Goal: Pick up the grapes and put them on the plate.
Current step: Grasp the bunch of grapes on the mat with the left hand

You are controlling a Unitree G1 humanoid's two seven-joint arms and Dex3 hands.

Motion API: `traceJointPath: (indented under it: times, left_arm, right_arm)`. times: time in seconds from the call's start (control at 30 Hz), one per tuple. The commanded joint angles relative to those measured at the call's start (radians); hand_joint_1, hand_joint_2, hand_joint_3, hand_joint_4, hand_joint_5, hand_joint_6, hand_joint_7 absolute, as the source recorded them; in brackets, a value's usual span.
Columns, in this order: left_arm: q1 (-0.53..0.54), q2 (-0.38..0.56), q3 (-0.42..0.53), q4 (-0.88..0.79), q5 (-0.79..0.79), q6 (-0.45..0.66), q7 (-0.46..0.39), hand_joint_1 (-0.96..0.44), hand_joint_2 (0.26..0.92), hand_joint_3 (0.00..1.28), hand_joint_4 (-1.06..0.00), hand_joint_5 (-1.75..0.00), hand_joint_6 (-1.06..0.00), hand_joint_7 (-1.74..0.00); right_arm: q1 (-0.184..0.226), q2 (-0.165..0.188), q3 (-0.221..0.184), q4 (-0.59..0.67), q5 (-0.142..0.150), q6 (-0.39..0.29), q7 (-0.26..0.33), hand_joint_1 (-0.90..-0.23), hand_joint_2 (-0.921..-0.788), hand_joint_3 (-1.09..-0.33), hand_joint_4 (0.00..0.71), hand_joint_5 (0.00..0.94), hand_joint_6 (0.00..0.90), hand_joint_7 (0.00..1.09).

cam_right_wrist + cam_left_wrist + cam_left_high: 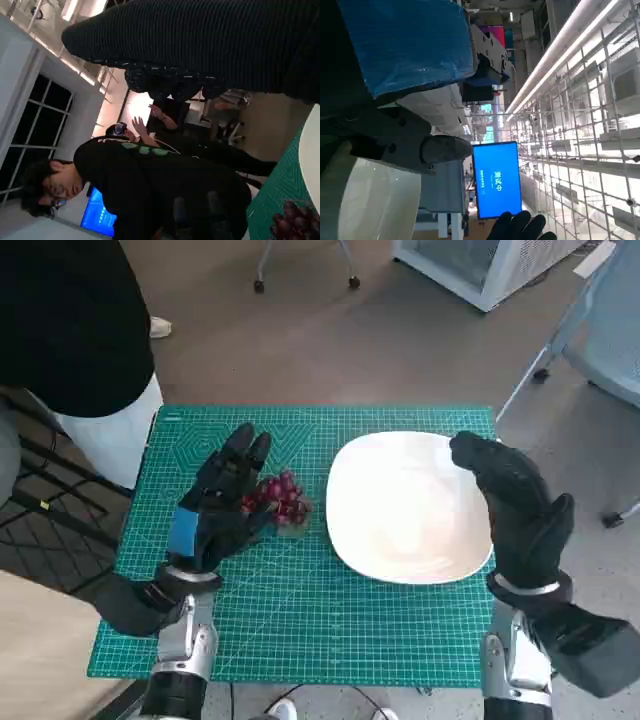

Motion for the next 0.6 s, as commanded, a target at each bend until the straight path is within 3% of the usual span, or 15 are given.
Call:
traceJointPath:
  times: [0.03,0.6]
  left_arm:
    - [-0.012,0.006,-0.003,0.011,0.014,-0.012,0.003,-0.16,0.921,0.38,-0.31,0.00,-0.39,0.00]
    - [-0.013,0.005,-0.006,0.010,0.009,-0.005,-0.004,-0.16,0.921,0.38,-0.30,0.00,-0.39,0.00]
  right_arm:
    - [0.006,-0.004,-0.001,0.006,-0.009,0.015,-0.006,-0.418,-0.921,-0.533,0.371,0.000,0.183,0.35]
    - [0.002,-0.007,0.002,0.006,-0.009,0.011,-0.001,-0.422,-0.921,-0.539,0.369,0.000,0.174,0.36]
